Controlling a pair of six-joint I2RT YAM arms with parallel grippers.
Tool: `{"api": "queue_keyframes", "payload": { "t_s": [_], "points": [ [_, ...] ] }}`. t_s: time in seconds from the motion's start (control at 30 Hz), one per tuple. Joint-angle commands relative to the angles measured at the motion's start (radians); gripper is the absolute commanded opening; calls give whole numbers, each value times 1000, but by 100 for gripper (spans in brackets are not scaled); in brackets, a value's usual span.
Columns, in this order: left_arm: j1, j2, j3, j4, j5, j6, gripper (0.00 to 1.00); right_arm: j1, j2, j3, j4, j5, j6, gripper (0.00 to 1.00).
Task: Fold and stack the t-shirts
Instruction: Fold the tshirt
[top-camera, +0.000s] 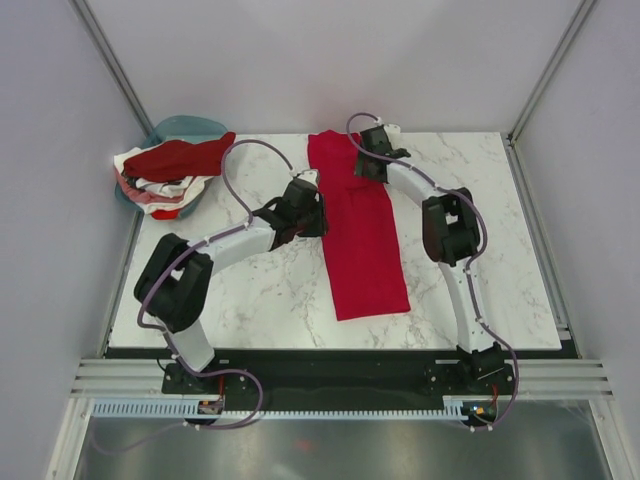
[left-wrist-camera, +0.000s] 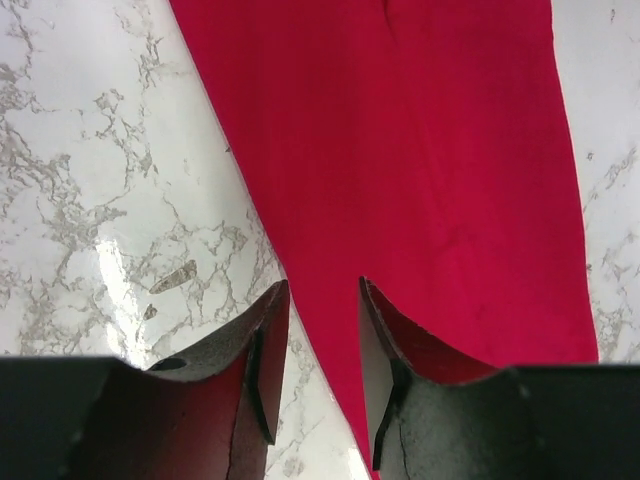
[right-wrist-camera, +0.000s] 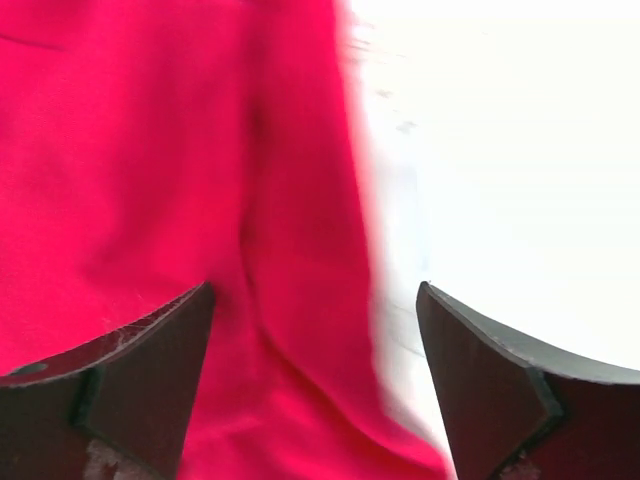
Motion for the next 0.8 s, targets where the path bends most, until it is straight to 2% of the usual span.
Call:
{"api": "queue_keyframes", "payload": {
  "t_s": [0.0, 0.07, 0.2, 0.27, 0.4, 0.5, 0.6, 0.77],
  "points": [
    [0, 14, 50, -15, 22, -9, 42, -17, -164, -105, -4, 86, -64, 91],
    [0, 12, 50, -15, 25, -4, 42, -22, -251, -202, 32, 58, -92, 92],
    [0, 22, 40, 3, 69, -7, 66, -19, -490, -504, 247, -76, -106, 98],
    [0, 44, 42, 11, 85, -10, 68, -20, -611, -639, 306, -161, -55, 98],
    [0, 94, 62, 5, 138, -18, 65, 3, -782, -902, 310, -190, 35, 94],
    [0, 107, 74, -3, 160, -17, 58, 58, -928, -1048, 243, -61, 41, 91],
    [0, 92, 56, -9, 152, -18, 57, 142, -1083, -1162, 189, -9, 37, 88],
    [-39, 22, -102, 41, 163, -96, 56, 181, -1313, -1383, 178, -13, 92, 88]
  ]
}}
